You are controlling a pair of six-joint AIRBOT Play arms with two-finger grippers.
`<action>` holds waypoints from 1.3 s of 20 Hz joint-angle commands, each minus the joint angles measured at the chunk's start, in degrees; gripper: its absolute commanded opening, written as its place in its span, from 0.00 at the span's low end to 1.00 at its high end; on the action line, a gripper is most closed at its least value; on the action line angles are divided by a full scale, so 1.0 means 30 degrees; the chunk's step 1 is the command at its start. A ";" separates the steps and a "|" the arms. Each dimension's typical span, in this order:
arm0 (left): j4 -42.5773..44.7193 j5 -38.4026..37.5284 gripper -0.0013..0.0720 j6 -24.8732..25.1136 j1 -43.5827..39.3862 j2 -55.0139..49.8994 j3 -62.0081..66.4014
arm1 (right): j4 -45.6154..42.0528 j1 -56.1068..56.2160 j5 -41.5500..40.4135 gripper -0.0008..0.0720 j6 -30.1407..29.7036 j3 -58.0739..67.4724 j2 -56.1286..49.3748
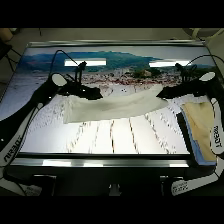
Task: Fold the shirts.
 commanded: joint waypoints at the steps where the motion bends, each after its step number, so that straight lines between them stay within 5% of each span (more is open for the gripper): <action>1: -0.4218 0.2667 0.05 -0.0036 -0.2149 -0.2514 0.0022 | 0.0248 0.0554 0.1756 0.05 0.1290 0.0015 0.3162; 10: -1.5249 0.5843 0.05 0.0962 -0.5778 -0.6135 0.0029 | 0.0197 0.2302 0.2754 0.05 0.4830 0.0007 0.8204; 13: -1.8323 0.6113 0.05 0.3759 -0.5654 -0.6098 0.0029 | -0.0342 0.2302 0.2732 0.05 0.4962 0.0007 0.8714; 17: -1.3784 0.4000 0.05 0.4794 -0.2579 -0.3169 0.0007 | -0.0182 0.2885 0.1122 0.05 0.4954 0.0000 0.7657; 22: -0.4539 0.3519 0.05 0.2266 0.3592 0.3745 0.0007 | 0.1304 0.7490 -0.3606 0.05 0.4896 0.0007 0.5107; 26: -0.3789 0.2127 0.05 0.1785 0.8473 0.8466 0.0015 | 0.2601 1.1322 -0.7074 0.05 0.4896 0.0007 0.1727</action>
